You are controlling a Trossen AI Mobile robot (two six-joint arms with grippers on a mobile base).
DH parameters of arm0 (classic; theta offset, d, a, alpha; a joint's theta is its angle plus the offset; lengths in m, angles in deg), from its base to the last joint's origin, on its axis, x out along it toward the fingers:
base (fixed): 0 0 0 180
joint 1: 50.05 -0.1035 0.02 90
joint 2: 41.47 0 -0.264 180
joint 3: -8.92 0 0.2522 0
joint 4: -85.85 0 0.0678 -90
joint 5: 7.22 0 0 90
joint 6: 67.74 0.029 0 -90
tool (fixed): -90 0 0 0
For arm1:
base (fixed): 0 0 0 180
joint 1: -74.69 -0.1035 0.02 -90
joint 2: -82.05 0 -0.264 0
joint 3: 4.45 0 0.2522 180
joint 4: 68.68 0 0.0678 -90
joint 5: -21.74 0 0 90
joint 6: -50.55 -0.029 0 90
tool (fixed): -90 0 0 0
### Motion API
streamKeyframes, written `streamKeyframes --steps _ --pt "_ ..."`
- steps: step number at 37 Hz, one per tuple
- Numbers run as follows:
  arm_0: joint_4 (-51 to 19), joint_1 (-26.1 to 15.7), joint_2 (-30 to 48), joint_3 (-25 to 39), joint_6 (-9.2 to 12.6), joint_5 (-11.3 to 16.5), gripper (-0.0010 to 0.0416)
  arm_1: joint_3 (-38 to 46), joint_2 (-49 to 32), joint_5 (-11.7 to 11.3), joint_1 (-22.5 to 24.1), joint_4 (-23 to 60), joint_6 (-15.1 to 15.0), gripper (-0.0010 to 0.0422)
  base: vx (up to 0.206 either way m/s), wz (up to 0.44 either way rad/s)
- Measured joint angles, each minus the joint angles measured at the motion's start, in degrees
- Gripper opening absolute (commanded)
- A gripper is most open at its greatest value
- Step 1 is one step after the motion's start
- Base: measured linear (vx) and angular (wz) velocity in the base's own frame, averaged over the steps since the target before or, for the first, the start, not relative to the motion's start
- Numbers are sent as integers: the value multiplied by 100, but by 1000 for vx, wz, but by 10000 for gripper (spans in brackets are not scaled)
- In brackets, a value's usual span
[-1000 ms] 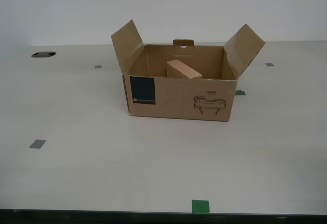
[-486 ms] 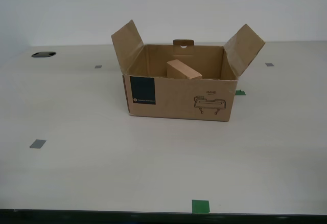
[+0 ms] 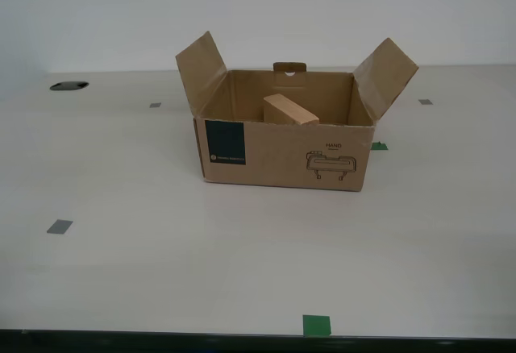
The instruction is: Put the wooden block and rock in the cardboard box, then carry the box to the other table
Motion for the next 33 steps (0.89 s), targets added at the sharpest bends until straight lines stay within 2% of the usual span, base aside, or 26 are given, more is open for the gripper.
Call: streamKeyframes --steps 13,21,31,33 --pt "-348 153 -2 0 44 -9 399 0 0 0 -184 240 -160 375 0 0" --pt "-649 599 0 0 44 -11 399 -2 0 0 -273 251 -197 375 0 0" --pt "-658 1080 0 0 37 -4 399 -2 0 0 -293 247 -284 375 0 0" --pt "-664 1158 24 0 20 136 398 -2 0 0 -295 249 -286 375 0 0"
